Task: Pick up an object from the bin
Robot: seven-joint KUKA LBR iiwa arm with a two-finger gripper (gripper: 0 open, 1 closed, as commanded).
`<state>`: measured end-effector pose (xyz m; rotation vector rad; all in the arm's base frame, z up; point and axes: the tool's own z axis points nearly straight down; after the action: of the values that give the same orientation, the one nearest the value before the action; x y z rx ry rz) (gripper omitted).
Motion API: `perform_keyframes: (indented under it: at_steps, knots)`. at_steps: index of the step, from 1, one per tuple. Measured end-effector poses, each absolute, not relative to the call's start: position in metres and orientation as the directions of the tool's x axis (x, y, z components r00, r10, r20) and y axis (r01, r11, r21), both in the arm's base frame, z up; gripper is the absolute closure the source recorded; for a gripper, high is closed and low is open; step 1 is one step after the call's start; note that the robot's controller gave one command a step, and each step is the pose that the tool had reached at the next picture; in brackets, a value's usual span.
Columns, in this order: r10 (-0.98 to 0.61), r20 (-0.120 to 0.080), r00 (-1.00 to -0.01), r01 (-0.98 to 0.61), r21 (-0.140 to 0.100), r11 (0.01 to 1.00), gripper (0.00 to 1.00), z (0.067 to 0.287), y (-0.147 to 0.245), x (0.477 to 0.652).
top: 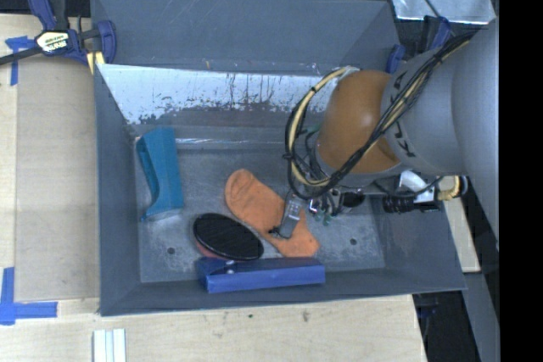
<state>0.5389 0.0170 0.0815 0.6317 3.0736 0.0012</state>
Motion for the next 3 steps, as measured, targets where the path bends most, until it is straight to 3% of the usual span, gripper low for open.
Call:
perform_keyframes:
  at_steps: [1, 3]
  knots:
    - [0.418, -0.005, -0.908, 0.418, 0.002, 0.908, 1.0, 0.0712, 0.0492, 0.5527]
    - [0.417, -0.003, -0.909, 0.417, 0.002, 0.909, 1.0, 0.0747, 0.0491, 0.5521]
